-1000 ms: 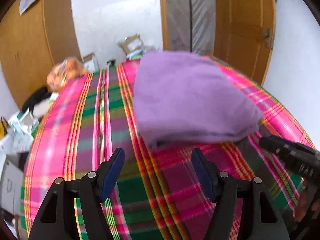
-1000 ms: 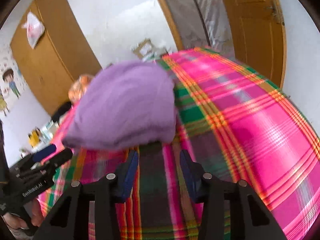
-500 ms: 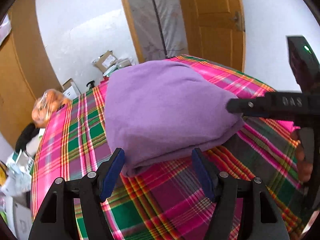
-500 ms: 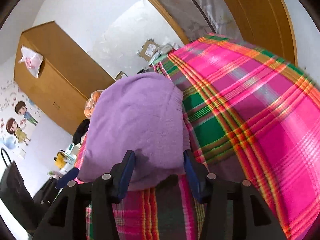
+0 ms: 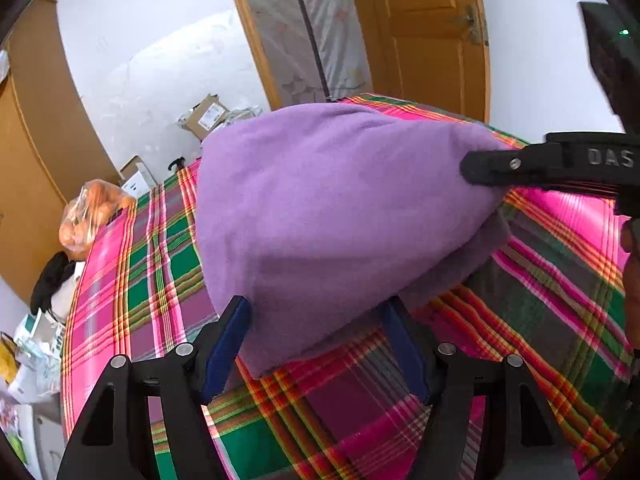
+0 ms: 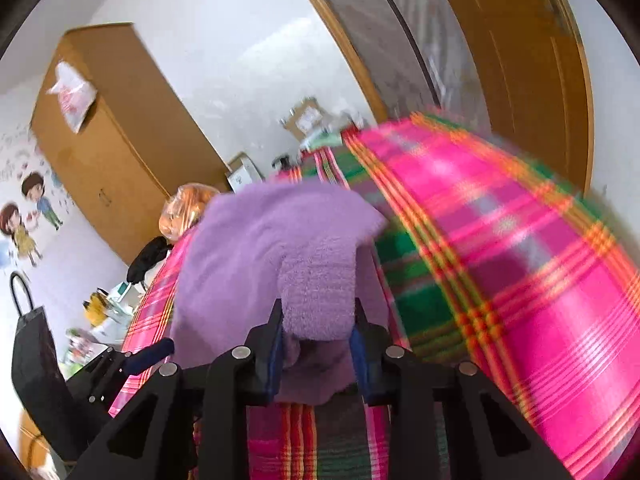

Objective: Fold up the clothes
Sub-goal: 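Grasp the purple towel edge with the right gripper and lift it up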

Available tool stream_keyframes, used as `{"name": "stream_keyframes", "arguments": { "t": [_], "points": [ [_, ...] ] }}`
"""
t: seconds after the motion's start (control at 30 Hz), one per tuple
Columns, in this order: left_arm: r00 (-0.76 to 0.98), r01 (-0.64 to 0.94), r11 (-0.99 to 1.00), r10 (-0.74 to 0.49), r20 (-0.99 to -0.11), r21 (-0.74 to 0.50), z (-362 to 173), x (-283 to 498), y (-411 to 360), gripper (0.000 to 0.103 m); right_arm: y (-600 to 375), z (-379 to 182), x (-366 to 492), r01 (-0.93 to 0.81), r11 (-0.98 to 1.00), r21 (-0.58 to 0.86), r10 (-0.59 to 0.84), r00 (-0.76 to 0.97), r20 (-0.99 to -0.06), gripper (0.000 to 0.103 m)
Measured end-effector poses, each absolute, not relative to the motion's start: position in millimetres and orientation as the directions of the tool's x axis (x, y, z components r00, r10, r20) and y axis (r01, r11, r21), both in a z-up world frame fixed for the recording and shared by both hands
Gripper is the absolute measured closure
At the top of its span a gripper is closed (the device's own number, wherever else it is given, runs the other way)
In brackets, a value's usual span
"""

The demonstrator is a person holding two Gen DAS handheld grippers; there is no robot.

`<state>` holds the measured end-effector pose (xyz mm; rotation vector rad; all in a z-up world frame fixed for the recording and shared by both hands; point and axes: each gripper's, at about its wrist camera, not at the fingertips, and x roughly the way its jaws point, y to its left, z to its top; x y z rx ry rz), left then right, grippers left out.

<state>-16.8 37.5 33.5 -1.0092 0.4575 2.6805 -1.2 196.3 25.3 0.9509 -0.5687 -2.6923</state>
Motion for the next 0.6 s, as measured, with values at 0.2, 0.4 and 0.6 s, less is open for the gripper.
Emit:
{"name": "stream_keyframes", "arguments": {
  "t": [0.2,0.4,0.6],
  "points": [
    [-0.735,-0.376,-0.917,0.209,-0.645,0.130,46,-5,34,0.034,187,51,4,0.156,-0.882,0.445,-0.383,-0.788,-0.483,0.074],
    [-0.714,-0.426,-0.903,0.302,-0.632,0.051,54,-5,36,0.034,183,50,0,0.179,-0.827,0.533,-0.461,-0.760,-0.459,0.074],
    [-0.689,-0.425,-0.904,0.351,-0.634,-0.040,59,-17,32,0.034,182,65,-1,0.220,-0.781,0.584,-0.517,-0.753,-0.407,0.074]
  ]
}}
